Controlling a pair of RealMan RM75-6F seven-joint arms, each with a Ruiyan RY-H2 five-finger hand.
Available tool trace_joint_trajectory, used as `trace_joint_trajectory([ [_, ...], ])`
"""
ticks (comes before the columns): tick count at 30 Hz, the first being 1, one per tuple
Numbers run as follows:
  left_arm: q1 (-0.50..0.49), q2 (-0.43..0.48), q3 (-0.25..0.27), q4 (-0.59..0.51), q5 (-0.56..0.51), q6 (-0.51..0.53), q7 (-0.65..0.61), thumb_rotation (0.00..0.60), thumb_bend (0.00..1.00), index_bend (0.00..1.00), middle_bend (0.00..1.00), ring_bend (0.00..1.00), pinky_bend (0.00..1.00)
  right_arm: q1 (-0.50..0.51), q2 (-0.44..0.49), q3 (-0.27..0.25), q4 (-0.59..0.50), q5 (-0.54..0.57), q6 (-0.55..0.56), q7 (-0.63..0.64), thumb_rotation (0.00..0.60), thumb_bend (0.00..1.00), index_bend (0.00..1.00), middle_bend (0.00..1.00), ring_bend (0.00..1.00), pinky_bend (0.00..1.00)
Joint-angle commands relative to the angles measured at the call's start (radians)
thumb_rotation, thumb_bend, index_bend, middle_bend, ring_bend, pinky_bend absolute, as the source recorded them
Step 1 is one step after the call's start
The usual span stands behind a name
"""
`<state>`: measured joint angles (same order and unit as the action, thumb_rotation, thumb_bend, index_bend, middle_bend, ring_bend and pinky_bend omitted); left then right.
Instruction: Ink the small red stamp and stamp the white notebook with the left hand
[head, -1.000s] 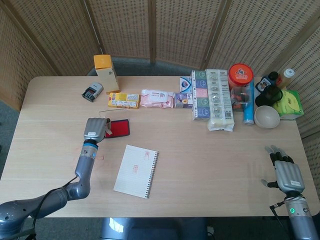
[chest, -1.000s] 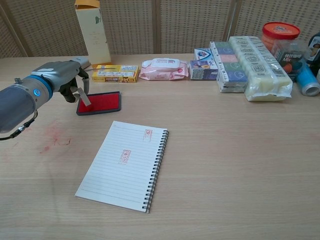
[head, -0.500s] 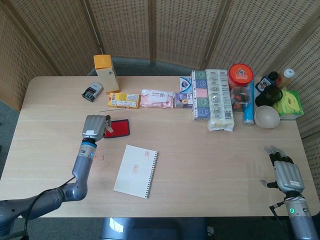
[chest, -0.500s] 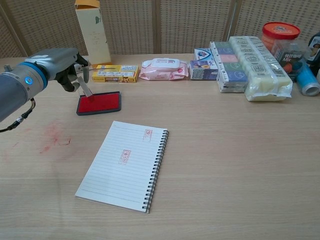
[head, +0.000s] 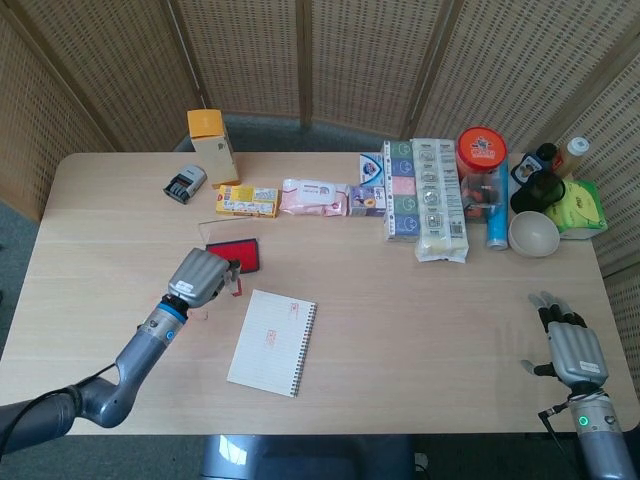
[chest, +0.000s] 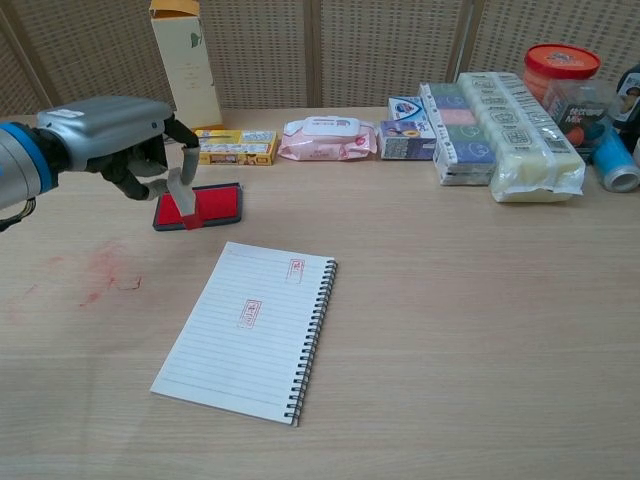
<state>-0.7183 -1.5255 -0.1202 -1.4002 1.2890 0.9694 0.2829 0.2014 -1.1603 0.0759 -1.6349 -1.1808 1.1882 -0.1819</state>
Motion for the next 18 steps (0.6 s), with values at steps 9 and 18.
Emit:
trace_joint_trajectory([
  [9, 0.001, -0.073, 0.091, 0.112, 0.192, 0.040, -0.100, 0.600, 0.44, 0.61, 1.00, 1.00, 1.00, 0.002, 0.004, 0.002, 0.002, 0.011, -0.008, 0.005, 0.600, 0.02, 0.00, 0.01, 0.08, 0.15],
  [18, -0.020, -0.145, 0.084, 0.204, 0.227, 0.049, -0.069, 0.600, 0.44, 0.61, 1.00, 1.00, 1.00, 0.006, 0.005, 0.002, 0.005, 0.019, -0.019, 0.009, 0.600, 0.02, 0.00, 0.01, 0.08, 0.15],
])
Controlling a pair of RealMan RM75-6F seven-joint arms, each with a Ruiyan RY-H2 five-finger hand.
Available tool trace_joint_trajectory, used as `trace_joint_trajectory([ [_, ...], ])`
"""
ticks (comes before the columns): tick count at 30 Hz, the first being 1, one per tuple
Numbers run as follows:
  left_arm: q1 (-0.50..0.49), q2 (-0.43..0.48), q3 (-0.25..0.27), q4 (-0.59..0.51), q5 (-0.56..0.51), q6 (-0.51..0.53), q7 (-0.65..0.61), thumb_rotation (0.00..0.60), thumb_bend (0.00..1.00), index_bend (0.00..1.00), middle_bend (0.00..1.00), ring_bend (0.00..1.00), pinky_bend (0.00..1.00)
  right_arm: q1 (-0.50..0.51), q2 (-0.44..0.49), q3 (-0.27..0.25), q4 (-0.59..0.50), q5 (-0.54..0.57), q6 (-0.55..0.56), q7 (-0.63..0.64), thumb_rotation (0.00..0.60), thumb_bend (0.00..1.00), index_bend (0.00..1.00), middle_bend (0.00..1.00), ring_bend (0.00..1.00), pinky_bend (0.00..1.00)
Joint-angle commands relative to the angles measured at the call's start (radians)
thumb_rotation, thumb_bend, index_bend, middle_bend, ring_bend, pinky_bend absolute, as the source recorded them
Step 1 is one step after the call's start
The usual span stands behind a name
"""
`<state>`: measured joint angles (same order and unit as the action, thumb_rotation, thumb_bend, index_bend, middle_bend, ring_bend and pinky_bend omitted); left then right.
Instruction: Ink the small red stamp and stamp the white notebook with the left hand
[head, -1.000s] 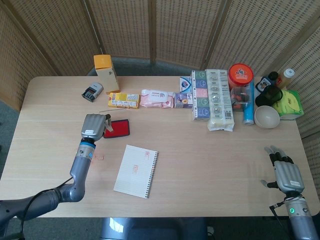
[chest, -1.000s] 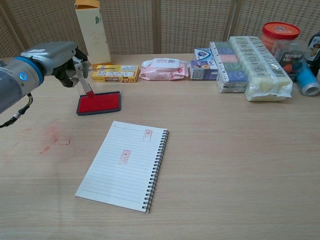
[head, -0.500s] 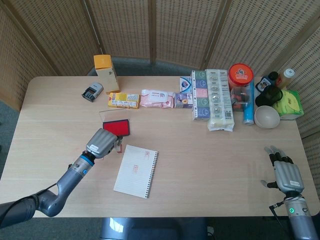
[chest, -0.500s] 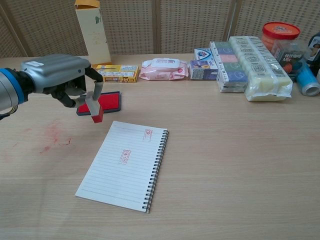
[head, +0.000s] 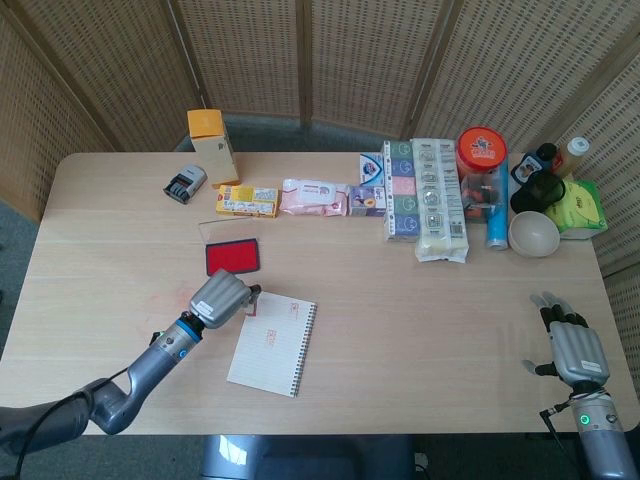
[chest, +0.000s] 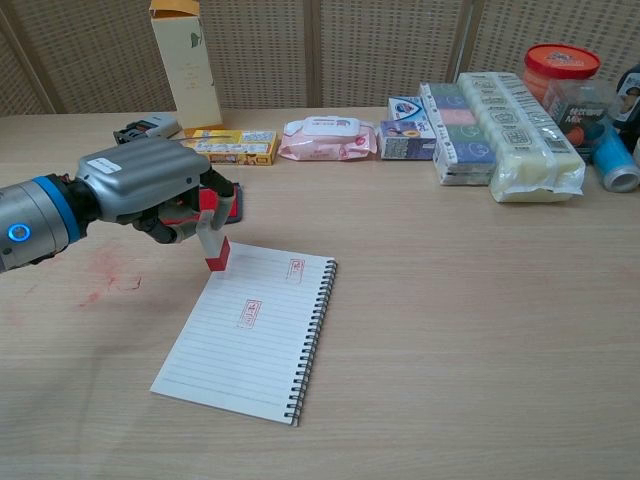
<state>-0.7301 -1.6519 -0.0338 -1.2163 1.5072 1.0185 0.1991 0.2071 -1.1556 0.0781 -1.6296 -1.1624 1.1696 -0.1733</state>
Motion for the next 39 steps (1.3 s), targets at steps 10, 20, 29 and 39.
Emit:
trace_joint_trajectory([
  [10, -0.023, -0.069, -0.013, 0.081, -0.003, -0.020, 0.042, 0.600, 0.44, 0.61, 1.00, 1.00, 1.00, 0.001, 0.005, 0.003, 0.002, 0.010, -0.005, 0.008, 0.600, 0.02, 0.00, 0.01, 0.08, 0.15],
  [20, -0.025, -0.090, -0.010, 0.116, -0.013, -0.038, 0.051, 0.600, 0.44, 0.61, 1.00, 1.00, 1.00, 0.004, 0.002, 0.001, 0.006, 0.016, -0.012, 0.005, 0.600, 0.02, 0.00, 0.01, 0.08, 0.15],
  [29, -0.027, -0.109, -0.006, 0.144, -0.016, -0.050, 0.035, 0.600, 0.44, 0.61, 1.00, 1.00, 1.00, 0.005, 0.002, 0.001, 0.007, 0.019, -0.013, 0.004, 0.600, 0.02, 0.00, 0.01, 0.08, 0.15],
  [39, -0.025, -0.125, -0.003, 0.171, -0.027, -0.069, 0.024, 0.600, 0.44, 0.61, 1.00, 1.00, 1.00, 0.006, 0.002, 0.000, 0.009, 0.020, -0.015, 0.006, 0.600, 0.02, 0.00, 0.01, 0.08, 0.15],
])
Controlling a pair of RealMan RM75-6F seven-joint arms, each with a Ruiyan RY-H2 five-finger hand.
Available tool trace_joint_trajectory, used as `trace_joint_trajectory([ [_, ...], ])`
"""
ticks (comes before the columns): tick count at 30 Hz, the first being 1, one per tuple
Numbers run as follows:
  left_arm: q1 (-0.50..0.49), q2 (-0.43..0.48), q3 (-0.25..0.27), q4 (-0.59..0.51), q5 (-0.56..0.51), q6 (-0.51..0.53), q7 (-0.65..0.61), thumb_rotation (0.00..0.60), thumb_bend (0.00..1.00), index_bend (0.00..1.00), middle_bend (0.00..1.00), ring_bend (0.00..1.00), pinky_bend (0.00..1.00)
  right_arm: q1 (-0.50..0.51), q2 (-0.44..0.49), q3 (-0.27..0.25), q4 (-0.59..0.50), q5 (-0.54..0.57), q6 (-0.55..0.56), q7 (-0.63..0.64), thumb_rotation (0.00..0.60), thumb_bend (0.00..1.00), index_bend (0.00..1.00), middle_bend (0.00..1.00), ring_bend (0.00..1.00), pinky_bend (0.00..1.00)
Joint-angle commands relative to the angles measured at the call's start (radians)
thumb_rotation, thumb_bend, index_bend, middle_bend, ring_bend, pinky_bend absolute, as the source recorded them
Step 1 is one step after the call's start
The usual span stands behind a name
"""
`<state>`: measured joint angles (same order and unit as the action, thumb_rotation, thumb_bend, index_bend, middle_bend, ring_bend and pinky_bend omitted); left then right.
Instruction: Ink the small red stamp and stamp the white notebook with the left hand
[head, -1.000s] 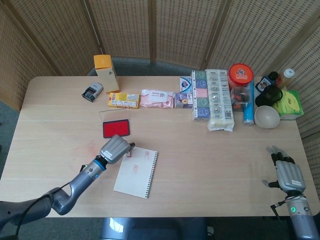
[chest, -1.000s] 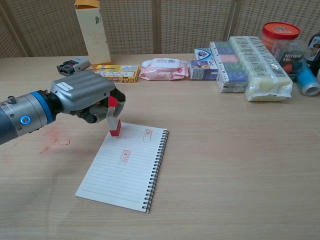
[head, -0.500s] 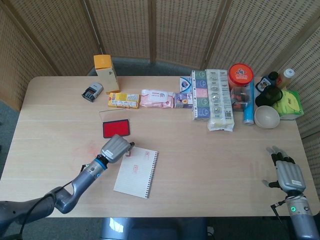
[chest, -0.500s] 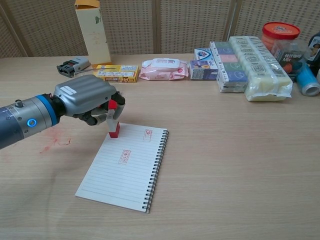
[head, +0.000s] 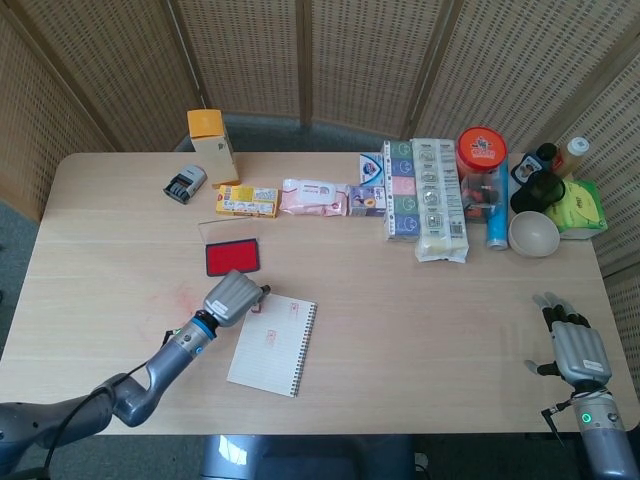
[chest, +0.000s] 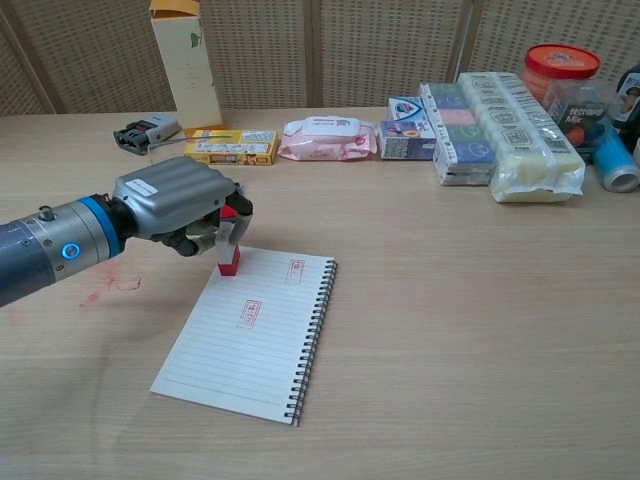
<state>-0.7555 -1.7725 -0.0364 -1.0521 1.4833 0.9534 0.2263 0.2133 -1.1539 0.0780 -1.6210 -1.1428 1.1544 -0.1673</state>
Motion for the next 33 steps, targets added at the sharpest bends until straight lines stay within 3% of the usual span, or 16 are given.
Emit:
trace_joint_trajectory([
  [1, 0.000, -0.008, 0.000, 0.011, -0.005, -0.005, -0.006, 0.600, 0.44, 0.61, 1.00, 1.00, 1.00, 0.000, 0.000, 0.000, 0.000, 0.000, -0.001, 0.000, 0.600, 0.02, 0.00, 0.01, 0.08, 0.15],
  [16, 0.000, -0.002, -0.006, -0.004, 0.004, 0.014, -0.005, 0.600, 0.44, 0.61, 1.00, 1.00, 1.00, 0.001, 0.000, -0.003, -0.003, -0.003, -0.001, -0.001, 0.600, 0.02, 0.00, 0.01, 0.08, 0.15],
  [33, 0.036, 0.234, -0.087, -0.299, -0.009, 0.154, 0.080, 0.600, 0.44, 0.61, 1.00, 1.00, 1.00, 0.000, 0.002, -0.008, -0.015, -0.014, 0.006, -0.005, 0.600, 0.02, 0.00, 0.01, 0.08, 0.15],
])
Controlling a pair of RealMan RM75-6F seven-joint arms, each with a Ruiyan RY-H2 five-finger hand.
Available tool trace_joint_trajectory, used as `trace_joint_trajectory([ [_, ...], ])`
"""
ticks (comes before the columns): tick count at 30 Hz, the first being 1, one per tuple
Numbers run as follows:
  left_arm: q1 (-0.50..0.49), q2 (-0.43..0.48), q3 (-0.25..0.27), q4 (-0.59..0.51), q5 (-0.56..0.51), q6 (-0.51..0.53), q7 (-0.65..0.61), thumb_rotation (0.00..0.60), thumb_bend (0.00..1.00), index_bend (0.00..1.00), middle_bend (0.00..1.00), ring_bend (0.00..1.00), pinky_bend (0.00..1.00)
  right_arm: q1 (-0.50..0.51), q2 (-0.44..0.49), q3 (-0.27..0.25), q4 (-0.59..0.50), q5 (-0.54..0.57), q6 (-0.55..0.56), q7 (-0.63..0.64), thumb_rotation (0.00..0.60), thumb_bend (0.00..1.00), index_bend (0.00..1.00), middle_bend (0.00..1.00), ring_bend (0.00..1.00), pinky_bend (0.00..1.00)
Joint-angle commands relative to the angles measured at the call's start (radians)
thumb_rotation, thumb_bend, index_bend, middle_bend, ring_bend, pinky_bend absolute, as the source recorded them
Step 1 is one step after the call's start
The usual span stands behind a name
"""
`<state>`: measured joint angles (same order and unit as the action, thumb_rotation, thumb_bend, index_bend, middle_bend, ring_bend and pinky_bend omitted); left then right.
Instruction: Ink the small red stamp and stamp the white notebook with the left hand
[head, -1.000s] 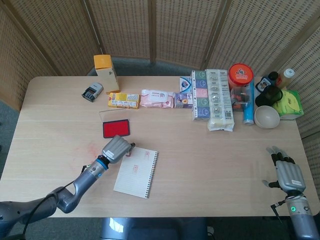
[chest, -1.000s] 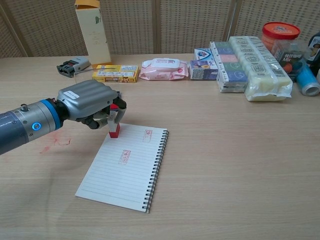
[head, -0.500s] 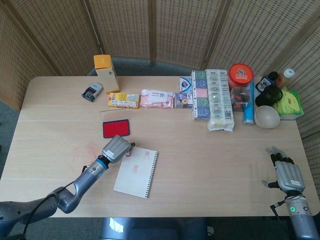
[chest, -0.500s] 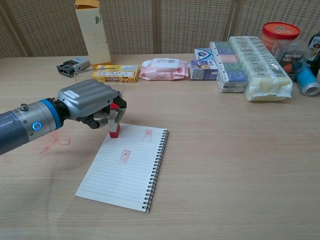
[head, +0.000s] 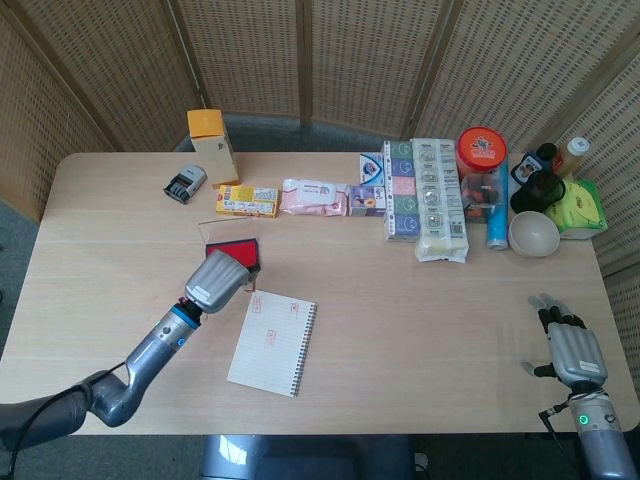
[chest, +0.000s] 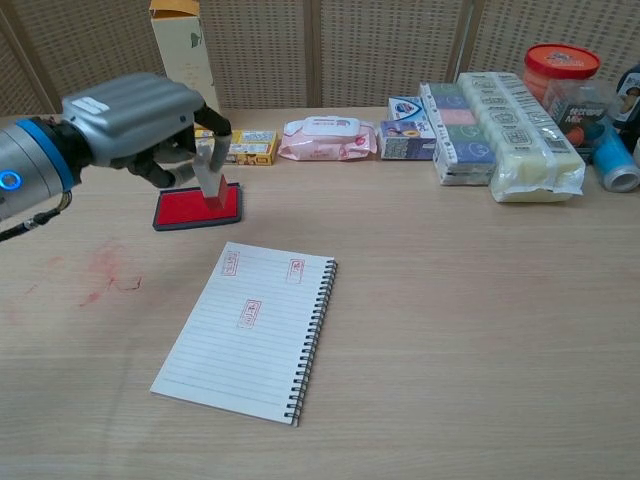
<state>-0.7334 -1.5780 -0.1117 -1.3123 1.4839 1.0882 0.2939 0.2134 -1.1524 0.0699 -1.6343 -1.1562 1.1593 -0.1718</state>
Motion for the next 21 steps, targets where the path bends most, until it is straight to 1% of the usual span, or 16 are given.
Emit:
trace_joint_trajectory([
  [1, 0.020, 0.051, -0.011, -0.049, -0.015, 0.022, 0.009, 0.600, 0.44, 0.61, 1.00, 1.00, 1.00, -0.001, 0.001, 0.000, -0.002, -0.001, 0.002, 0.000, 0.600, 0.02, 0.00, 0.01, 0.08, 0.15],
  [3, 0.031, 0.068, -0.007, -0.058, -0.022, 0.026, 0.003, 0.600, 0.44, 0.61, 1.00, 1.00, 1.00, -0.001, 0.002, 0.000, -0.004, -0.002, 0.004, 0.000, 0.600, 0.02, 0.00, 0.01, 0.08, 0.15],
  [5, 0.054, 0.087, 0.008, -0.056, -0.032, 0.031, -0.013, 0.600, 0.43, 0.61, 1.00, 1.00, 1.00, -0.002, 0.004, -0.001, -0.008, -0.005, 0.005, 0.000, 0.600, 0.02, 0.00, 0.01, 0.08, 0.15],
  [7, 0.088, 0.101, 0.036, -0.028, -0.054, 0.027, -0.037, 0.600, 0.43, 0.61, 1.00, 1.00, 1.00, -0.002, 0.005, -0.002, -0.011, -0.008, 0.006, -0.001, 0.600, 0.02, 0.00, 0.01, 0.08, 0.15],
  [10, 0.112, 0.102, 0.056, 0.009, -0.061, 0.023, -0.075, 0.600, 0.43, 0.61, 1.00, 1.00, 1.00, -0.001, 0.004, -0.004, -0.011, -0.009, 0.005, -0.004, 0.600, 0.02, 0.00, 0.01, 0.08, 0.15],
  [12, 0.125, 0.097, 0.067, 0.036, -0.066, 0.020, -0.100, 0.600, 0.43, 0.61, 1.00, 1.00, 1.00, -0.001, 0.002, -0.005, -0.011, -0.009, 0.003, -0.007, 0.600, 0.02, 0.00, 0.01, 0.08, 0.15],
  [15, 0.155, 0.067, 0.089, 0.115, -0.085, 0.003, -0.139, 0.600, 0.41, 0.61, 1.00, 1.00, 1.00, 0.002, -0.002, -0.007, -0.013, -0.008, 0.000, -0.014, 0.600, 0.02, 0.00, 0.01, 0.08, 0.15],
  [17, 0.165, 0.043, 0.092, 0.159, -0.093, -0.003, -0.151, 0.600, 0.40, 0.61, 1.00, 1.00, 1.00, 0.002, -0.002, -0.007, -0.016, -0.009, 0.002, -0.017, 0.600, 0.02, 0.00, 0.01, 0.08, 0.15],
  [21, 0.170, 0.016, 0.090, 0.205, -0.100, -0.012, -0.149, 0.600, 0.40, 0.61, 1.00, 1.00, 1.00, 0.004, -0.004, -0.007, -0.013, -0.004, -0.003, -0.019, 0.600, 0.02, 0.00, 0.01, 0.08, 0.15],
])
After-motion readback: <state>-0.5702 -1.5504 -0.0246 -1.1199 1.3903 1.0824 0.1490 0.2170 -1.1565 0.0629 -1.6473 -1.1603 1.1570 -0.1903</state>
